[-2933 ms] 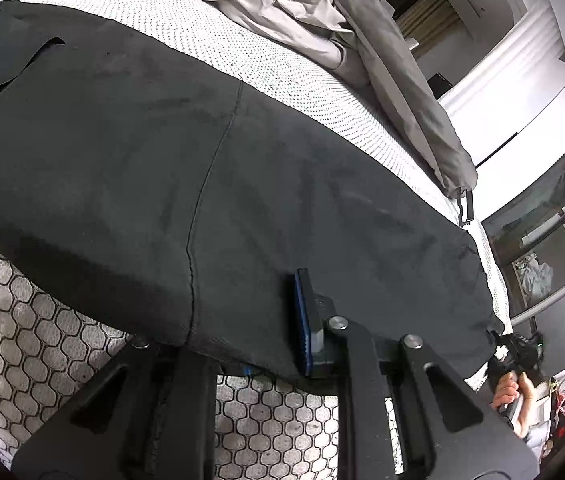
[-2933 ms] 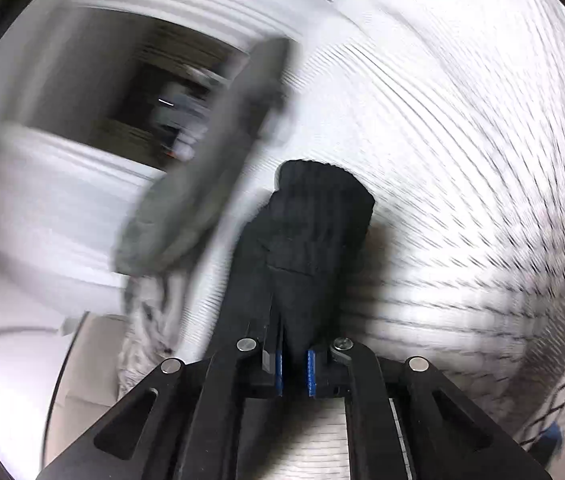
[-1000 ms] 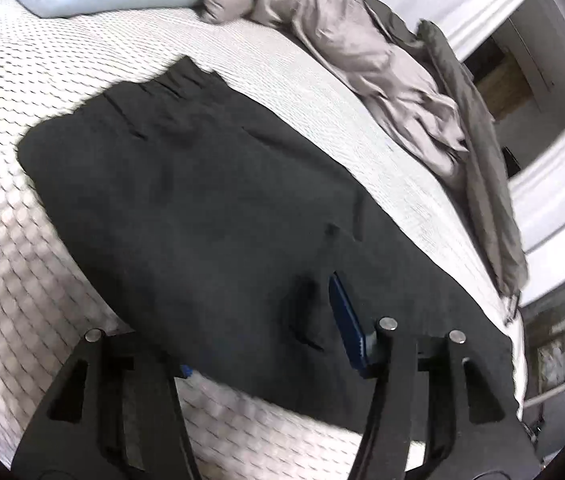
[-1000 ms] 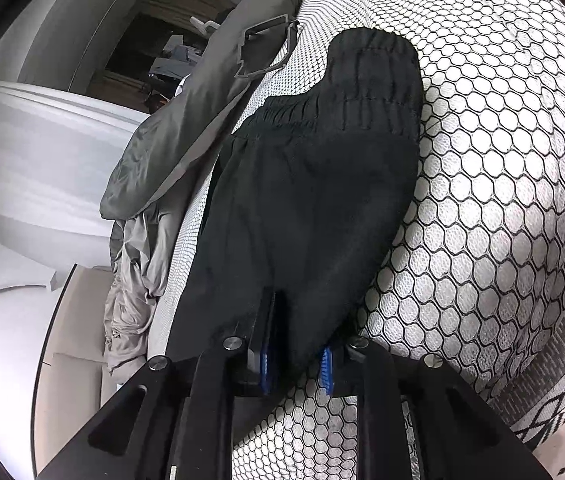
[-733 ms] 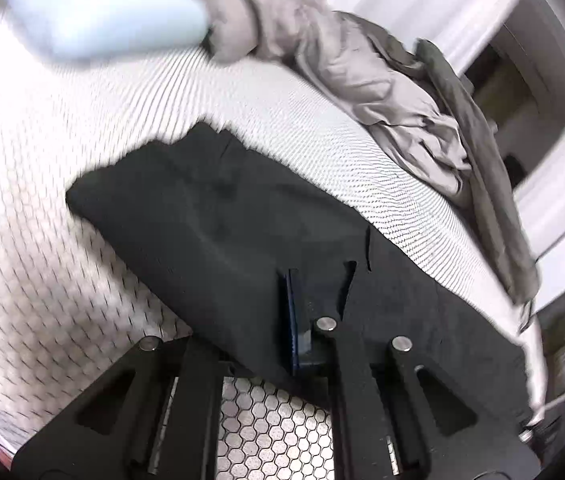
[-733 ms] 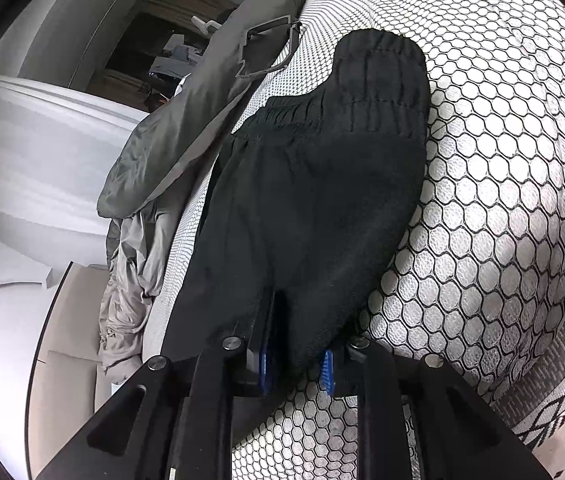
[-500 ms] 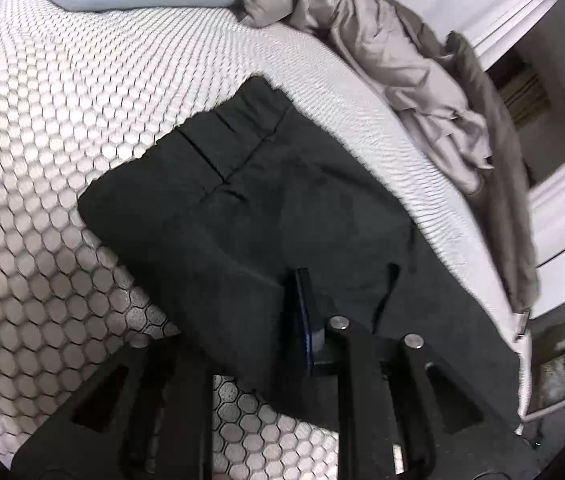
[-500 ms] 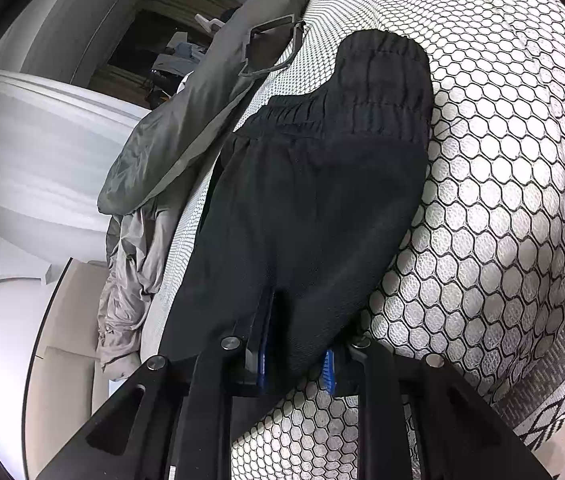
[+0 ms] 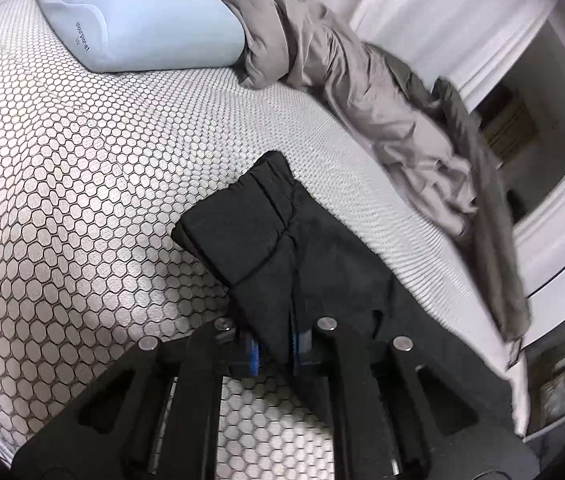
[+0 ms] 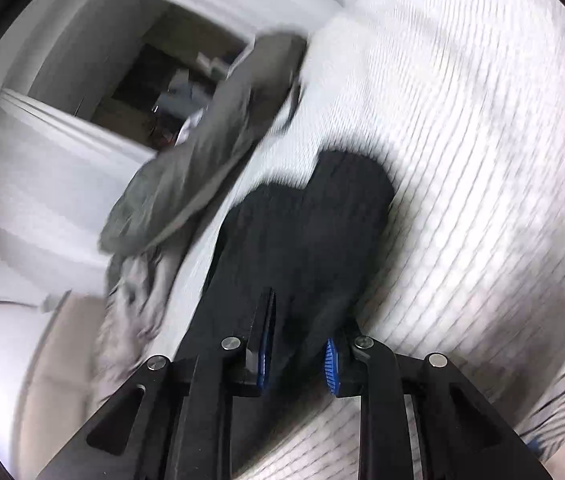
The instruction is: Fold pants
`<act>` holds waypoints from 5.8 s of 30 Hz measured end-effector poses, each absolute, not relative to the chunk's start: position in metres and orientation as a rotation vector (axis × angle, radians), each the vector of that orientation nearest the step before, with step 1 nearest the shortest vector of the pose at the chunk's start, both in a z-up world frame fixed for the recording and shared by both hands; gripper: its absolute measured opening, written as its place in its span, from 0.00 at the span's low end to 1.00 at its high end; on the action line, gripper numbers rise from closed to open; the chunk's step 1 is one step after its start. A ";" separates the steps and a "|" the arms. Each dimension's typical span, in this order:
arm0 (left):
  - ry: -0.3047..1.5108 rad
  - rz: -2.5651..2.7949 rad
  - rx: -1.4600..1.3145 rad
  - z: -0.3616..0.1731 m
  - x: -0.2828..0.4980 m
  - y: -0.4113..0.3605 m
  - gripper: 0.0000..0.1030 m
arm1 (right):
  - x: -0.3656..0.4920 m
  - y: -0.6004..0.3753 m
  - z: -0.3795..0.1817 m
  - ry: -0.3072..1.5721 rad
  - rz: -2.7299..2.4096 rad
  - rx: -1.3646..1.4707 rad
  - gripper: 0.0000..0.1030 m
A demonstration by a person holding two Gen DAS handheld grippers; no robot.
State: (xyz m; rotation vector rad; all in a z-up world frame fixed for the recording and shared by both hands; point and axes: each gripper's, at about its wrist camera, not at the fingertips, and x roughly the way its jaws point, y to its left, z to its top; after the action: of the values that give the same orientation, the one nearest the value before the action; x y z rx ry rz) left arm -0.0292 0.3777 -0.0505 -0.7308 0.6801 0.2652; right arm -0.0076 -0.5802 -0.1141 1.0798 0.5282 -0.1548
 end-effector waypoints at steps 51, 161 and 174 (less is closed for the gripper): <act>0.980 -0.239 0.018 -0.056 0.026 0.008 0.98 | 0.080 -0.446 -0.104 0.895 -0.038 -0.109 0.97; 0.985 -0.261 0.084 -0.057 0.071 0.032 0.87 | 0.133 -0.431 -0.100 0.863 0.174 -0.053 0.81; 0.939 0.005 0.092 -0.065 0.068 0.152 0.89 | 0.157 -0.502 -0.140 0.920 -0.167 -0.096 0.96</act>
State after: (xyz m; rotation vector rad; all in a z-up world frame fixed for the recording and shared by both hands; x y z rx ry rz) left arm 0.0681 0.1516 -0.0652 0.0920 0.9387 0.0054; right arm 0.1569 -0.5020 -0.1399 -0.0959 0.9201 -0.1673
